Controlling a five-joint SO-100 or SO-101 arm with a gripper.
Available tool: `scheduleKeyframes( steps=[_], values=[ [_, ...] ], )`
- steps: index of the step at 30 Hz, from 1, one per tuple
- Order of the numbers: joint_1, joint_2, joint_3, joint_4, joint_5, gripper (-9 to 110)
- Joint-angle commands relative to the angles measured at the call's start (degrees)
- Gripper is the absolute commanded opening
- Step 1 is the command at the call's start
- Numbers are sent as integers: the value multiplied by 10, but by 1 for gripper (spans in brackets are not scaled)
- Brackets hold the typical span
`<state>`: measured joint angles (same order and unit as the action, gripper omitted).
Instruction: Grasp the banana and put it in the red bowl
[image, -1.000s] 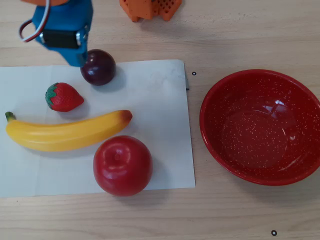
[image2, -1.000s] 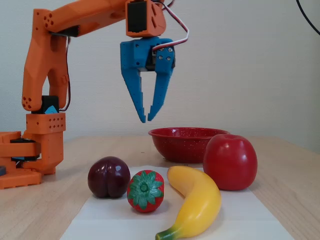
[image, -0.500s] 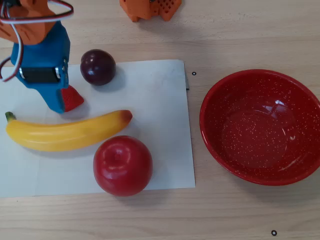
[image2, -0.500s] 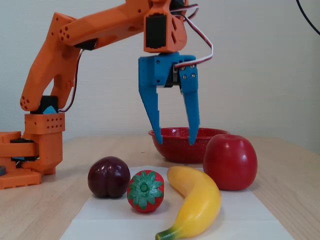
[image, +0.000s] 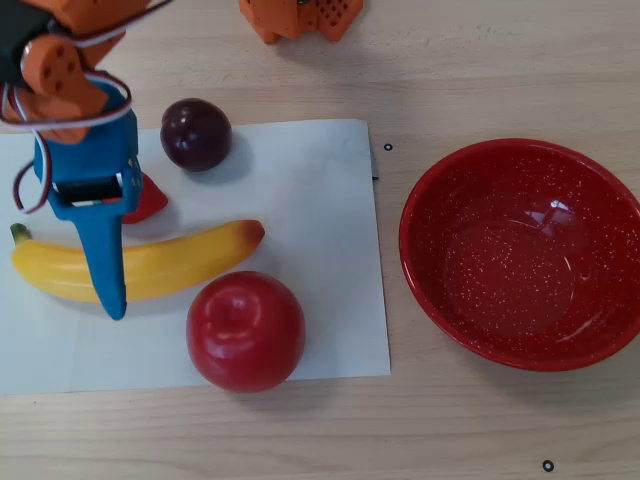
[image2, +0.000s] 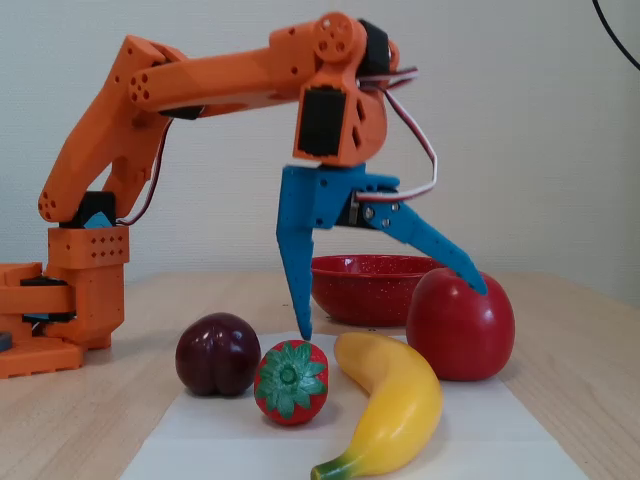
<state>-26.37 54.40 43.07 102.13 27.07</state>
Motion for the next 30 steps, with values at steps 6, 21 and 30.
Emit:
scheduleKeyframes(
  steps=[6, 21, 30],
  values=[
    [-25, 16, -39, -63, 24, 75],
    [-28, -46, -72, -90, 24, 75],
    [-26, -66, -91, -83, 20, 65]
  ],
)
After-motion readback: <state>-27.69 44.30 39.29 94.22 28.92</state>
